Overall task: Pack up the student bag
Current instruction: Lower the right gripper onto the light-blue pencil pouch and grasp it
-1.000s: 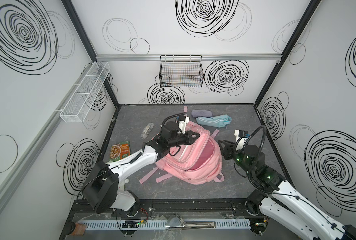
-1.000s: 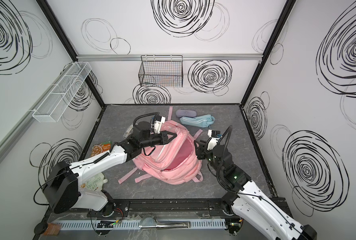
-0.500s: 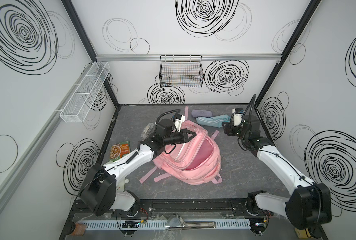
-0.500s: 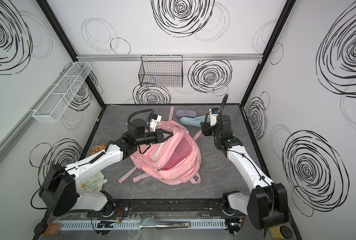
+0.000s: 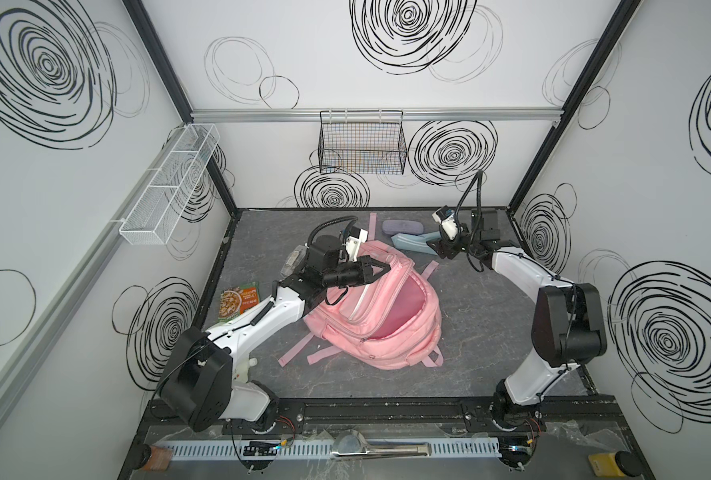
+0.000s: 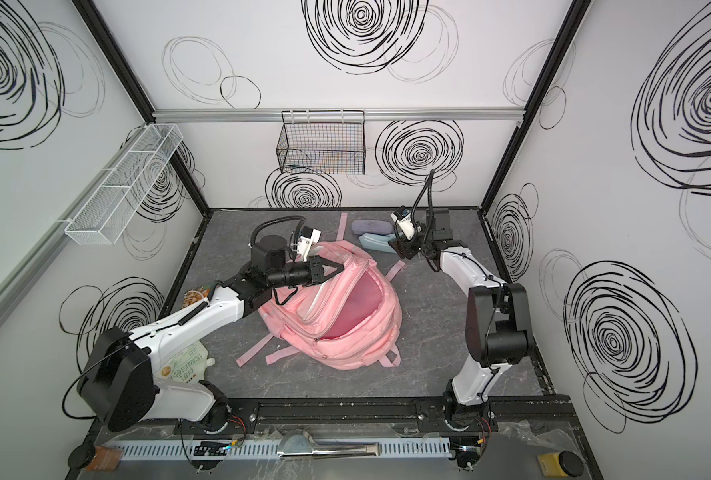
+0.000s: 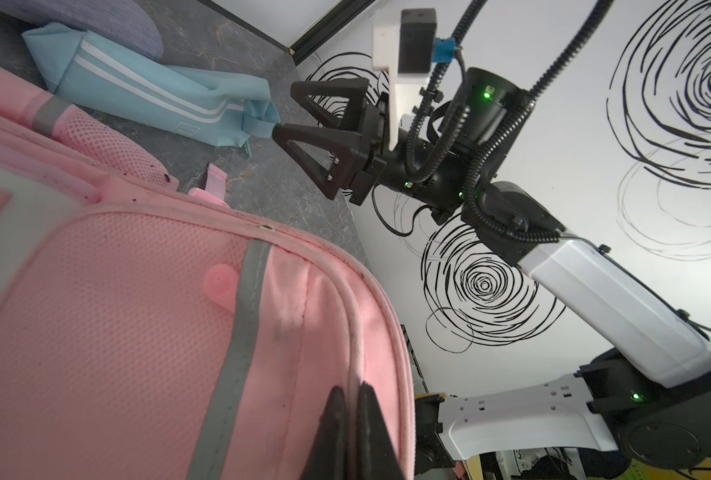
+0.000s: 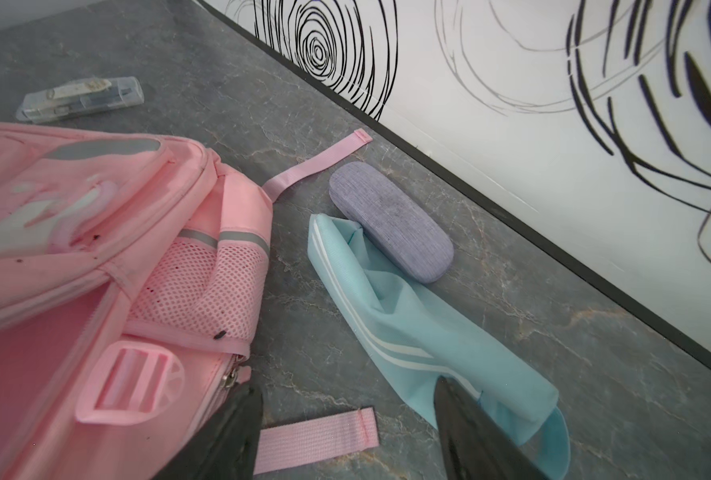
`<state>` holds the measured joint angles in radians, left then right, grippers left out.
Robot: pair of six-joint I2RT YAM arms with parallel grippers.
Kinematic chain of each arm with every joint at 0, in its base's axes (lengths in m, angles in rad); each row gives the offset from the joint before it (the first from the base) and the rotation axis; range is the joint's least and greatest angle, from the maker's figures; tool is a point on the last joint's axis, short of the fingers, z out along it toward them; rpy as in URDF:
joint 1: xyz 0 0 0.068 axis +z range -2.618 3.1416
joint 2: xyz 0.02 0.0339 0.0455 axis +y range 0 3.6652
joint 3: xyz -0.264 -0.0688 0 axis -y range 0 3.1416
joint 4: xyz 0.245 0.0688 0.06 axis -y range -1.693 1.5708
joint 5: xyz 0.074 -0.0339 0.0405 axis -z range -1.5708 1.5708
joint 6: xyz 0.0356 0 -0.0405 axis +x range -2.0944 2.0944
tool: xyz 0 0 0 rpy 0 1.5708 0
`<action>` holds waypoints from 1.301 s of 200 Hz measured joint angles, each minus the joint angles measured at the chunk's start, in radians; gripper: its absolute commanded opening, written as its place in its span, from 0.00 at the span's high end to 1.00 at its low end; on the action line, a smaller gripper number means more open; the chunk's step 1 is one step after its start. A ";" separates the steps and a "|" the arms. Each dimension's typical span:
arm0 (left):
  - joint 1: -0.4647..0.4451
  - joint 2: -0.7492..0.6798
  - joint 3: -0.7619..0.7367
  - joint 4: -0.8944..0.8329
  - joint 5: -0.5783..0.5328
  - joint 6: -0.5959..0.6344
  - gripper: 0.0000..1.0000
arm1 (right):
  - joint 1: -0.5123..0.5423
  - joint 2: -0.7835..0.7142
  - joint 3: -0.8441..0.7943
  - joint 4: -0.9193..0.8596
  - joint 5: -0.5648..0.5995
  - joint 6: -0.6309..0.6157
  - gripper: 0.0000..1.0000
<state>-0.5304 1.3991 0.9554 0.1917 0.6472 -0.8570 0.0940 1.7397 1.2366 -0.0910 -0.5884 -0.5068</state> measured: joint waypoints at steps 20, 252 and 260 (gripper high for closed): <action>0.003 0.000 0.000 0.003 0.008 0.001 1.00 | 0.000 0.073 0.060 -0.045 0.010 -0.079 0.29; 0.010 0.000 -0.066 0.103 0.047 0.019 1.00 | 0.069 0.143 0.218 -0.175 0.108 -0.193 0.31; 0.011 0.000 -0.066 0.103 0.050 0.019 1.00 | 0.069 0.145 0.216 -0.146 0.106 -0.185 0.31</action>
<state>-0.5190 1.3991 0.8898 0.2947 0.6968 -0.8383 0.1635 1.8851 1.4521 -0.2367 -0.4828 -0.6918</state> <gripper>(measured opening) 0.078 0.688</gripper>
